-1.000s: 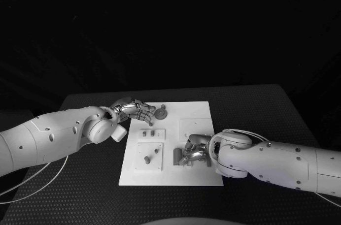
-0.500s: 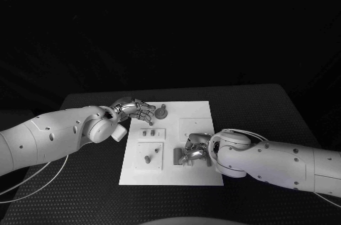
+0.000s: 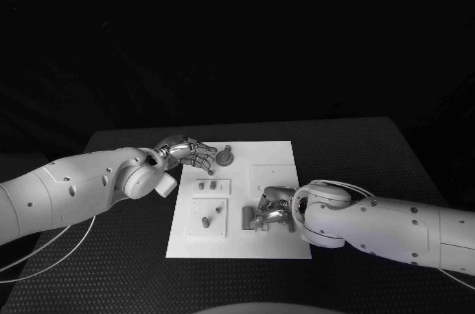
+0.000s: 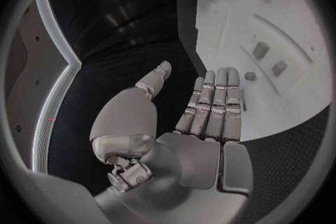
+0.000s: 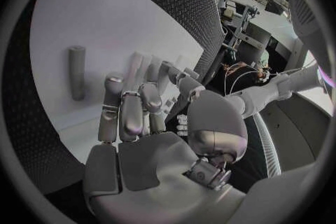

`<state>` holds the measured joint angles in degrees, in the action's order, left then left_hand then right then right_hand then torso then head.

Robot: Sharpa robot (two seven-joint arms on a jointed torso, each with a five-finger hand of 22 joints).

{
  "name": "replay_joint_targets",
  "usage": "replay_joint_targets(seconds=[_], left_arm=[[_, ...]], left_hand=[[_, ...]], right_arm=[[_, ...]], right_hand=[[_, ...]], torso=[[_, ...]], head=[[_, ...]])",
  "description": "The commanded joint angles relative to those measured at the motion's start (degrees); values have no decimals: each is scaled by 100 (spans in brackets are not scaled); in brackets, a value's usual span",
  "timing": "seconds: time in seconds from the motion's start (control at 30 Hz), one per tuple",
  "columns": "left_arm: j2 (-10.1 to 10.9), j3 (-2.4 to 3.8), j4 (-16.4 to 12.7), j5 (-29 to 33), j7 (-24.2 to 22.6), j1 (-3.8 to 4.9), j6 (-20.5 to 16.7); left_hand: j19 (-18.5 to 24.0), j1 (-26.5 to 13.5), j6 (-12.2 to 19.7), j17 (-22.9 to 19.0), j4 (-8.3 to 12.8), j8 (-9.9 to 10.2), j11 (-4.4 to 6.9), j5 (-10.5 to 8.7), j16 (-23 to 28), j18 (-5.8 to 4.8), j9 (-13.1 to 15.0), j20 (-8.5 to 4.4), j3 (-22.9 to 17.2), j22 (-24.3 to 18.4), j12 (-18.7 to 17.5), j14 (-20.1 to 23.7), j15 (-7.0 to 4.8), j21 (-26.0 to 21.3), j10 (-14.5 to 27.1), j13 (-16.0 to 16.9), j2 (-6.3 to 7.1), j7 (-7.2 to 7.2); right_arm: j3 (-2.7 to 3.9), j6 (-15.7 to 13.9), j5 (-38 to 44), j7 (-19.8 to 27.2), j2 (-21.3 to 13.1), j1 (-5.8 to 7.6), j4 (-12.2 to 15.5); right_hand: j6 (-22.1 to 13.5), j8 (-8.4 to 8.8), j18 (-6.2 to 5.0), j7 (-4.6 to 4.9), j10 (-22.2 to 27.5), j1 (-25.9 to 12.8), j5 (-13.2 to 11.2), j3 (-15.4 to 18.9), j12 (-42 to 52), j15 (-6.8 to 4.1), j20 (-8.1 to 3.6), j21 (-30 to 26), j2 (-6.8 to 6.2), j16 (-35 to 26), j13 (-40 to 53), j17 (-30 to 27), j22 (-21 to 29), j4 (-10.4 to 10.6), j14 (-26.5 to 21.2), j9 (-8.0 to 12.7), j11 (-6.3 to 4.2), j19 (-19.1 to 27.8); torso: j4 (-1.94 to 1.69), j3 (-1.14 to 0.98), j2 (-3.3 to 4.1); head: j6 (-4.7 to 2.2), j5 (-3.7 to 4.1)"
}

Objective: Assemble the parts on the task board

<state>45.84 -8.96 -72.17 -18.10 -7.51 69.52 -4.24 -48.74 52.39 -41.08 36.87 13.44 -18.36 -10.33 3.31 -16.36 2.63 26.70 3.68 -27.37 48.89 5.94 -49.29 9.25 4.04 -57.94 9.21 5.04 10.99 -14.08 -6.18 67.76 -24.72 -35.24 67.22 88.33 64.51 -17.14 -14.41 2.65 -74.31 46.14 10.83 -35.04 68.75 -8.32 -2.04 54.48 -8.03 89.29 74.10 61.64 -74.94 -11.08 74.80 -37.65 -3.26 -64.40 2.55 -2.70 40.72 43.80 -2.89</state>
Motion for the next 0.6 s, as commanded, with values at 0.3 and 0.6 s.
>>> replay_joint_targets(seconds=[0.3, 0.6], left_arm=[[10, 3, -1, -30, -49, 6, 69], [16, 2, -7, -31, -45, 6, 57]], left_hand=[[47, -45, -42, 8, 2, 28, 3, -3, 41, 68, -13, -3, -10, -11, -35, 22, 15, -12, 7, -7, 20, 180], [48, -48, -43, 10, 3, 29, 3, -3, 43, 68, -15, -3, -6, -12, -36, 22, 15, -12, 6, -7, 28, 180]], right_arm=[[129, -166, -625, 237, -349, 1, 236], [309, 124, -618, 116, -775, 208, 269]], right_hand=[[-72, 56, -59, 70, 60, -59, -18, -206, -86, -19, -15, -51, -652, -47, -47, -67, -77, 584, -63, -28, 33, -54], [-182, 79, -59, 111, 131, 220, -20, -49, -136, 13, -5, -49, -362, -51, -73, -133, -101, 397, -143, -76, 68, 17]], torso=[[6, -2, -1], [8, -6, 1]], head=[[-7, -1], [-61, 21]])
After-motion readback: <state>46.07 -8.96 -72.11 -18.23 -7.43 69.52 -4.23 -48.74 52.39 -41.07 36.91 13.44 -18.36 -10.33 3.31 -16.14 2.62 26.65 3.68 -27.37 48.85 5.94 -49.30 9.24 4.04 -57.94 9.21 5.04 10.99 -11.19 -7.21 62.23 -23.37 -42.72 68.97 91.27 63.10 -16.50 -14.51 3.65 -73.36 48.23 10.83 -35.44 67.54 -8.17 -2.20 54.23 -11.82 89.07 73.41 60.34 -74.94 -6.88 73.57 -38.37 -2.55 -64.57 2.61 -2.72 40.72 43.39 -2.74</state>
